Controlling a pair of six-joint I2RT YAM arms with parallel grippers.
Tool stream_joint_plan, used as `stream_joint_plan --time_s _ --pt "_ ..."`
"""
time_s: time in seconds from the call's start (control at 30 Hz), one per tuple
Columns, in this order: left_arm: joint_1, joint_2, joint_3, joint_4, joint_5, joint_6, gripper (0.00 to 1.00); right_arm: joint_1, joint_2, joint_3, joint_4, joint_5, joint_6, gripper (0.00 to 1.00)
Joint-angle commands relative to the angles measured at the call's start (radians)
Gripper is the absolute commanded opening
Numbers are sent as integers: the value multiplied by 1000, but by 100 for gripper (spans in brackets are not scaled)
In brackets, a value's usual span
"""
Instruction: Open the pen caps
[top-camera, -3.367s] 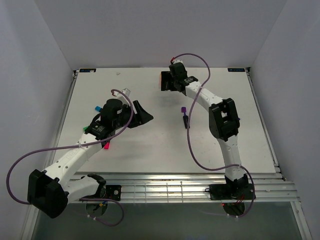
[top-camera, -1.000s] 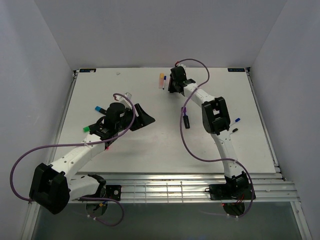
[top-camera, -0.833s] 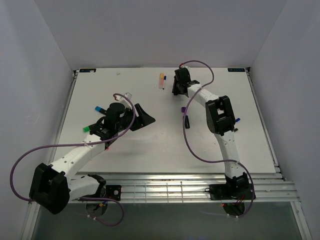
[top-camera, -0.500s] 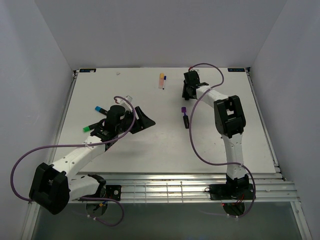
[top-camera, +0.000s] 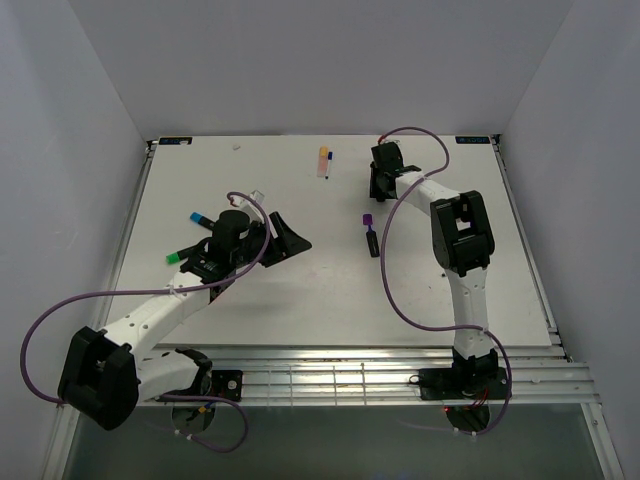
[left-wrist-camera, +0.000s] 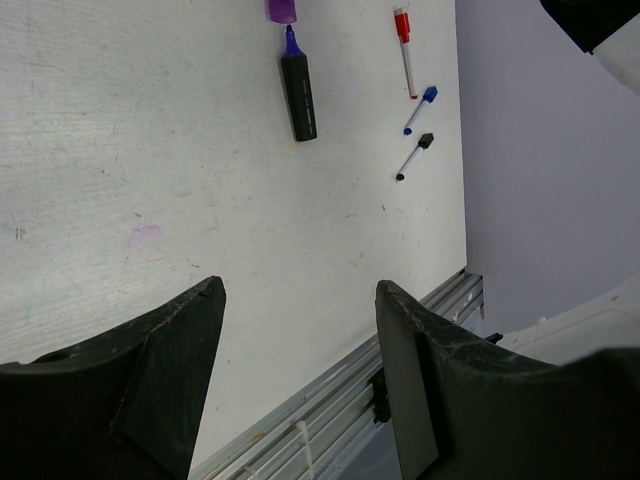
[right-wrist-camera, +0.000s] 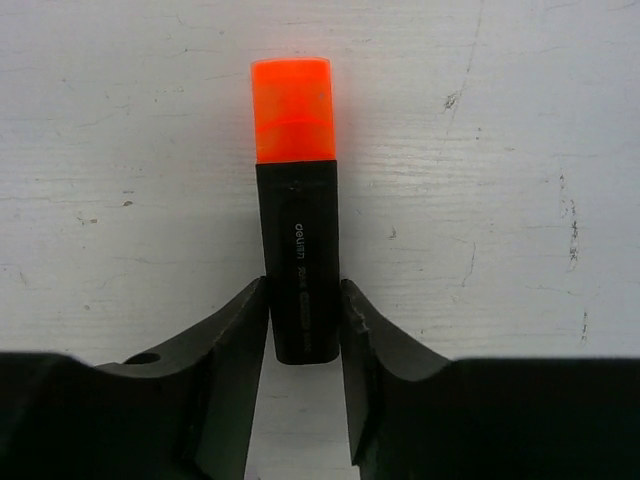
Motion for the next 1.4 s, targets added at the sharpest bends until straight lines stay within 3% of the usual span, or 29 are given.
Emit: stream_joint_plan --time_s 0.0,0.07,0.13,0.3,0.4,0.57,0.73,0.87,1.07,1.37 --pt "3 -23 -7 22 14 -2 72 -17 63 -38 -162 -15 -43 33" --pt "3 -11 4 21 24 -2 72 -26 67 -28 -159 -32 -58 15" --pt "3 0 13 22 33 -4 72 -29 74 -15 -159 -43 -81 8" --pt "3 28 42 31 59 -10 72 -29 -16 -64 -109 -78 -103 8" --pt "3 54 62 27 65 -7 72 -26 -160 -212 -9 -99 -94 8" --pt "3 110 97 27 88 3 72 -17 -363 -401 8 -155 -33 8" --pt "3 182 114 48 131 -5 71 14 -595 -694 77 -241 26 8" --pt "3 219 102 135 174 -42 70 69 -766 -851 113 -259 64 8" --pt "3 270 104 194 224 -80 70 193 -900 -934 111 -277 95 8" --pt "0 318 102 215 238 -100 71 298 -931 -940 125 -317 152 8"
